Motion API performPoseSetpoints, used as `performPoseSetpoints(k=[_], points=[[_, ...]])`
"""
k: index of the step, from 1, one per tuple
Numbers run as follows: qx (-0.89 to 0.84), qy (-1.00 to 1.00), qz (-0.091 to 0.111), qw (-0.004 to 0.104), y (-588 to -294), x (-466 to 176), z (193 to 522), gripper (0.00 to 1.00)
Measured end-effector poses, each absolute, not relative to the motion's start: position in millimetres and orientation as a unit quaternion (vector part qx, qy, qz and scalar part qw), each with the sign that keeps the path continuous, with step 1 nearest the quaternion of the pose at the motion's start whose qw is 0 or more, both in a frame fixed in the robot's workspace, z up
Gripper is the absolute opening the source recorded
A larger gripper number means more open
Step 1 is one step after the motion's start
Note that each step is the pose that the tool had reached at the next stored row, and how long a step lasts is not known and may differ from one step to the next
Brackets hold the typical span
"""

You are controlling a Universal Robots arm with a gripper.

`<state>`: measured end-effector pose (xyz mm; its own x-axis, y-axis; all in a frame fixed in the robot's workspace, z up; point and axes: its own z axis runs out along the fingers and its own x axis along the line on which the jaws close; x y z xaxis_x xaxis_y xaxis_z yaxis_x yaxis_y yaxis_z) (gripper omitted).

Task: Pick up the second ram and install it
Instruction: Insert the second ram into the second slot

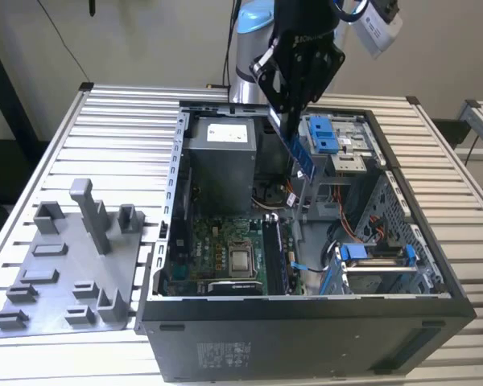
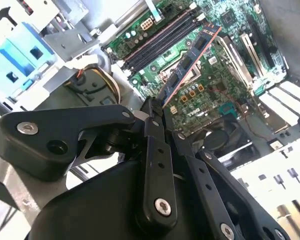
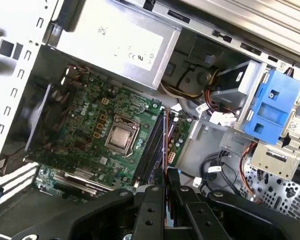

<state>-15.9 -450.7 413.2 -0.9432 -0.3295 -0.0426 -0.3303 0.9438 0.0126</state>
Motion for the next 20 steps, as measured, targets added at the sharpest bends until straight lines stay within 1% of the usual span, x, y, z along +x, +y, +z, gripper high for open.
performPoseSetpoints(k=[15, 20], points=[[-0.038, 0.999, 0.007, 0.021, -450.6, -15.9, 408.3, 0.14], [-0.031, 0.999, 0.007, 0.021, -450.6, -16.0, 408.1, 0.14]])
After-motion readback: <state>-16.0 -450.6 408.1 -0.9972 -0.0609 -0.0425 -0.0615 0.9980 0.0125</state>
